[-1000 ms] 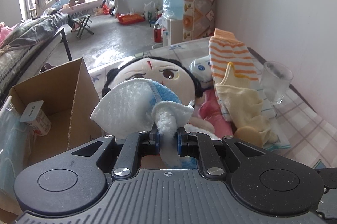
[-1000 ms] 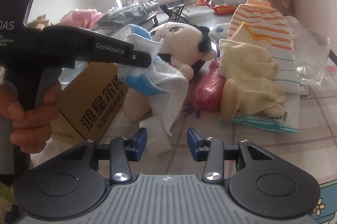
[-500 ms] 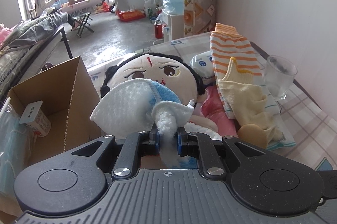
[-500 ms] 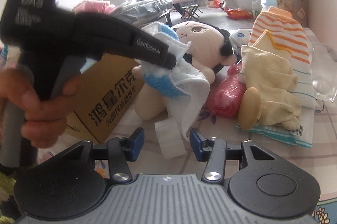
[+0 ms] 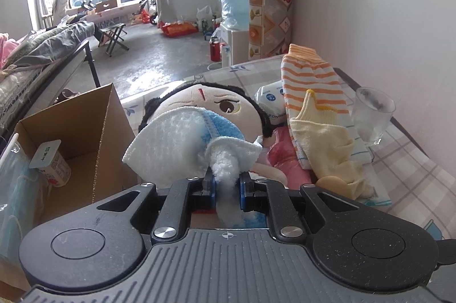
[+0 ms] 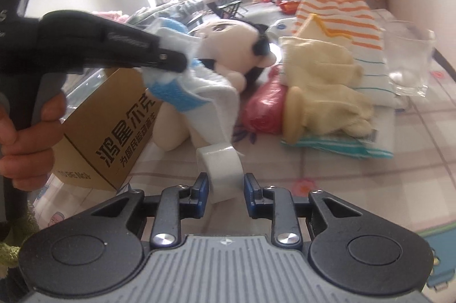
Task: Organize soft objects
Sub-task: 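Grasp the white-and-blue towel with the left tool while the right tool grasps the white tape roll, then carry the towel and tape roll to the box and release the tape roll from the right tool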
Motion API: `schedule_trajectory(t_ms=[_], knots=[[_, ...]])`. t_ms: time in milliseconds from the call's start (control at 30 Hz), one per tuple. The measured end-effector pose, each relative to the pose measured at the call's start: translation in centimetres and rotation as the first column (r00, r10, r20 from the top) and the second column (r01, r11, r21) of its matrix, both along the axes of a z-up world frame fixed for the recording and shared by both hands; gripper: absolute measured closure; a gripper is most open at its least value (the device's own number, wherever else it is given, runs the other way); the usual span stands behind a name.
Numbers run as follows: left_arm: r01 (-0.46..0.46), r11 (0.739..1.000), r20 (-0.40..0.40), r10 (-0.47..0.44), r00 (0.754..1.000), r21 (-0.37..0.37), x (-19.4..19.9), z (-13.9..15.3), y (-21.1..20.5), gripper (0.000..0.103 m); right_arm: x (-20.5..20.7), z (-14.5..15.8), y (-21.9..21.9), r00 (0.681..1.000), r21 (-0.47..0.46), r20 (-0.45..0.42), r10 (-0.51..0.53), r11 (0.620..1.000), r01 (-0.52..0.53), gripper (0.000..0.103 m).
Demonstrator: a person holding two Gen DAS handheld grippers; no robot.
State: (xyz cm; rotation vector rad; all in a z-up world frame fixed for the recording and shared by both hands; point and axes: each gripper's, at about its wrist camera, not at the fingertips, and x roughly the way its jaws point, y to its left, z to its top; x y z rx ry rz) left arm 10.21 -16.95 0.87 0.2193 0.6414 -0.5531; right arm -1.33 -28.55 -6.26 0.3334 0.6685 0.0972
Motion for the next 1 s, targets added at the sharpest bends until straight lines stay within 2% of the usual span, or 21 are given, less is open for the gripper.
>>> schedule_trajectory(t_ms=[300, 533, 700, 833, 1000], knots=[[0.015, 0.999, 0.035, -0.013, 0.999, -0.046, -2.4, 2.5, 1.7, 0.091, -3.1, 0.8, -1.0, 0.997, 0.005, 0.001, -0.075, 0.997, 0.075, 0.075], [-0.019, 0.992, 0.079, 0.029, 0.996, -0.123, -4.7, 5.7, 5.8, 0.091, -4.9, 3.6, -1.0, 0.994, 0.015, 0.082, -0.077, 0.997, 0.076, 0.075], [-0.055, 0.98, 0.137, 0.081, 0.987, -0.189, -5.8, 9.1, 10.6, 0.091, -4.1, 6.9, 0.0, 0.987, 0.05, 0.161, -0.002, 0.999, -0.006, 0.075], [-0.104, 0.97, 0.179, 0.145, 0.973, -0.218, -5.0, 11.8, 14.5, 0.091, -1.6, 10.1, 1.4, 0.971, 0.065, 0.224, 0.078, 0.993, -0.095, 0.075], [-0.168, 0.958, 0.145, 0.205, 0.968, -0.231, -1.3, 13.1, 18.0, 0.091, 3.4, 13.5, 3.7, 0.944, 0.091, 0.268, 0.194, 0.97, -0.225, 0.075]])
